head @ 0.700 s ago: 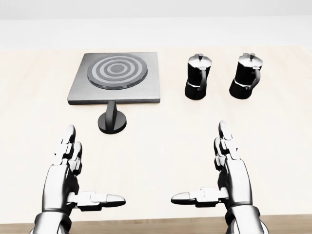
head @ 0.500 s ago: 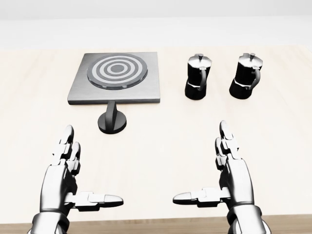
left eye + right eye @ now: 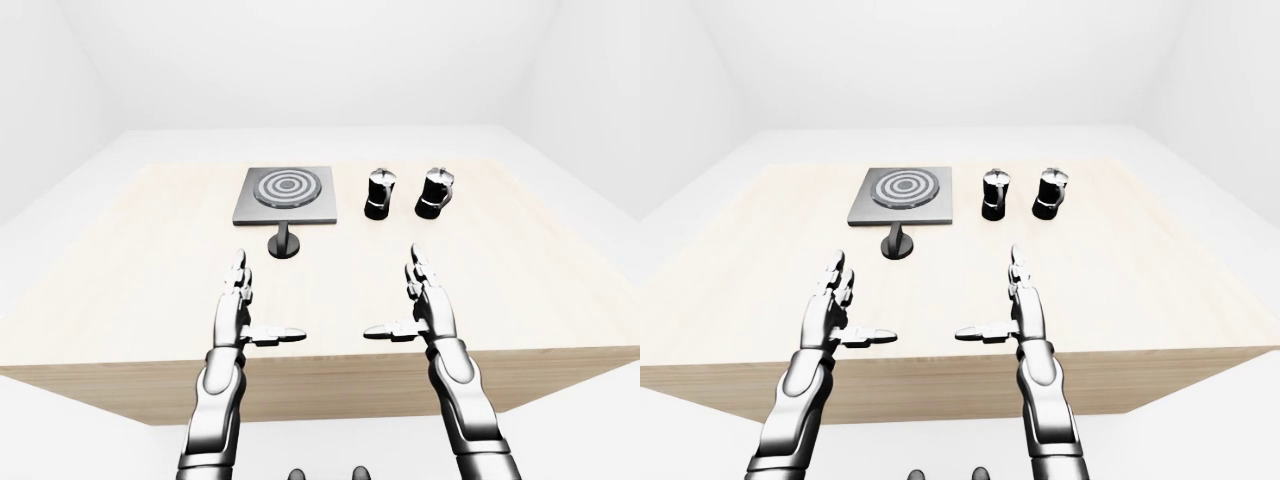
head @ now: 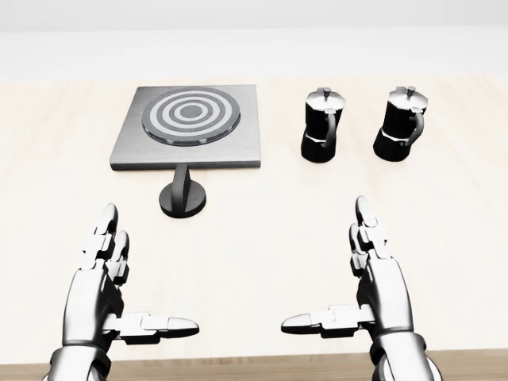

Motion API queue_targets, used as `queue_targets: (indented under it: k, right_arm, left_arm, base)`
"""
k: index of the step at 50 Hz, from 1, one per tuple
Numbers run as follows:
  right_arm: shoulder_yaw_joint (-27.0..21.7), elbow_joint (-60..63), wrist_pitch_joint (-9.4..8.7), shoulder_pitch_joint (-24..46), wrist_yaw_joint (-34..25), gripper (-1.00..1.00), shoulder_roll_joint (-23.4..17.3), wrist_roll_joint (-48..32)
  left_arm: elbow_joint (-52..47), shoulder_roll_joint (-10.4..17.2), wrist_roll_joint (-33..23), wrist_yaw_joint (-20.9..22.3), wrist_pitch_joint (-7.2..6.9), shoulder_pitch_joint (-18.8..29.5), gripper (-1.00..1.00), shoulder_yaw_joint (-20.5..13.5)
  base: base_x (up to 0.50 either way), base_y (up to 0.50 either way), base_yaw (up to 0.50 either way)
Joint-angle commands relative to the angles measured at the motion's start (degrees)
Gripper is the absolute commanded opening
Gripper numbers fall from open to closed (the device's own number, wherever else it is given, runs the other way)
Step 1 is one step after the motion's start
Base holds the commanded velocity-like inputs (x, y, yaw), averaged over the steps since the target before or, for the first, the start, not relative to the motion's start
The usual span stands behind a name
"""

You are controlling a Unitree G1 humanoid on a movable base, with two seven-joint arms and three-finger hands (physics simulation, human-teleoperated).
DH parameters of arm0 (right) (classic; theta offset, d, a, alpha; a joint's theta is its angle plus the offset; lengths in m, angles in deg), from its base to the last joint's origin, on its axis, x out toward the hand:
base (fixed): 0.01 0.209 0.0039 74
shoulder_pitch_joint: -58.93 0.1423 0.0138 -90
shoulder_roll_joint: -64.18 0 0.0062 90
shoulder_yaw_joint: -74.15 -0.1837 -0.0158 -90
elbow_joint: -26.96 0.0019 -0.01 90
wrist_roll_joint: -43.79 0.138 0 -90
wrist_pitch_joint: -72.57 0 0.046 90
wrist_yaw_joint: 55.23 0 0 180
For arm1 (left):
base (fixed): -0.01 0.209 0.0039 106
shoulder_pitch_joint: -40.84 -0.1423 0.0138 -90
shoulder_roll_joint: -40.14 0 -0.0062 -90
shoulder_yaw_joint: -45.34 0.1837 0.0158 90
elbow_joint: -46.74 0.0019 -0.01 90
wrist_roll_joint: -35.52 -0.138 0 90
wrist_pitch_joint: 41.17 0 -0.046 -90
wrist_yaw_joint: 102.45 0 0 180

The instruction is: Turn off the stove.

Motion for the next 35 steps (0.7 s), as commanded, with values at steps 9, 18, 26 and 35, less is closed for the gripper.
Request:
queue_targets:
  k: [9,18,26,35]
  right_arm:
    - [0.1,0.3,-0.02,-0.1,-0.2,1.0,0.1,-0.1]
    - [0.1,0.1,0.19,-0.1,-0.3,1.0,0.0,-0.2]
    - [0.2,0.6,-0.14,-0.1,-0.2,1.0,0.1,-0.3]
    - [0.0,0.1,0.16,0.0,-0.3,1.0,0.0,-0.2]
  left_arm:
    - [0.5,0.1,0.1,0.0,0.44,0.2,1.0,-0.1]
    - [-0.1,0.0,0.1,0.0,0.08,-0.1,1.0,-0.1]
    - [-0.5,0.1,0.1,-0.1,-0.2,-0.2,1.0,-0.1]
    - [0.5,0.1,-0.3,-0.5,0.26,0.4,1.0,-0.1]
  base:
    - [0.0,0.16,0.0]
    - [0.0,0.24,0.0]
    - [0.0,0.23,0.0]
    - [0.0,0.21,0.0]
